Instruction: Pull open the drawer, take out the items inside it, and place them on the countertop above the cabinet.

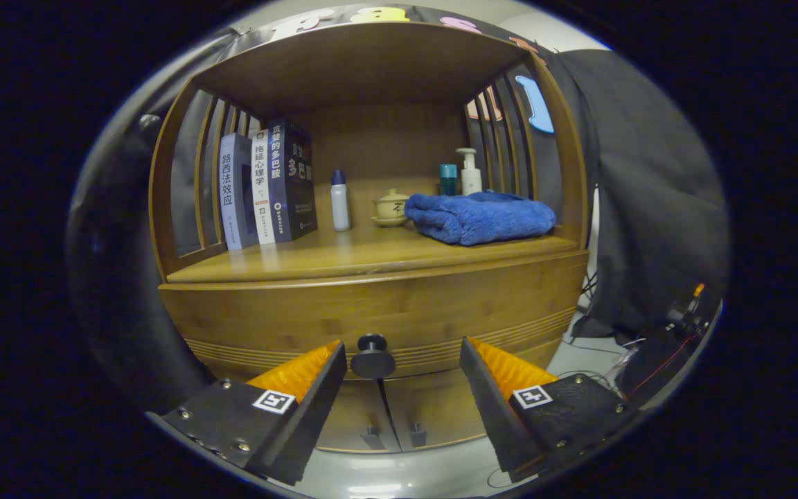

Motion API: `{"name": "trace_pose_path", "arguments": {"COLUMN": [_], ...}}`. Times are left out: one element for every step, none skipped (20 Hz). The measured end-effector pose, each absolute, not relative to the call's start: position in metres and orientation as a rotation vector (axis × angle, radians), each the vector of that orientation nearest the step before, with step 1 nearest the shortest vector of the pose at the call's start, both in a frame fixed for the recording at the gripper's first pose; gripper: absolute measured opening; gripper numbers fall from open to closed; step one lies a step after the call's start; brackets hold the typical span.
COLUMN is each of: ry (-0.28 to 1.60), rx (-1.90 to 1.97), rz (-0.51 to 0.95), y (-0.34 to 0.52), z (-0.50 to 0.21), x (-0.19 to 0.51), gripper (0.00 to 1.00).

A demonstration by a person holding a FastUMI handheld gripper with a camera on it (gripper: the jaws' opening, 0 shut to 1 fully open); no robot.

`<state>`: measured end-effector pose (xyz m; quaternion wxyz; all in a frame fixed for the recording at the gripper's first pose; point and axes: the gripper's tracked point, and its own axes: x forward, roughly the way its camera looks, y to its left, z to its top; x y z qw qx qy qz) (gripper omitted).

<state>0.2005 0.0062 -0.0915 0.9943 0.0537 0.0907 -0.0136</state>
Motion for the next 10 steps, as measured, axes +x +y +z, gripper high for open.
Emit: {"name": "trace_pose_path", "arguments": {"ry": [0.185, 0.209, 0.224, 0.233, 0.224, 0.23, 0.247, 0.229, 0.251, 0.253], "rx": [0.101, 0.078, 0.053, 0.038, 0.04, 0.039, 0.05, 0.085, 0.109, 0.116], "rz": [-0.008, 0.004, 0.011, 0.015, 0.015, -0.001, -0.005, 0.003, 0.019, 0.03], "y": [0.014, 0.02, 0.023, 0.027, 0.031, 0.029, 0.023, 0.019, 0.022, 0.026], "z": [-0.096, -0.103, -0.109, -0.115, -0.117, -0.123, -0.125, -0.125, -0.127, -0.126], "x": [0.209, 0.216, 0.223, 0.226, 0.228, 0.234, 0.233, 0.24, 0.241, 0.238], "gripper": [0.99, 0.99, 0.98, 0.88, 0.78, 0.68, 0.58, 0.52, 0.46, 0.41]}}
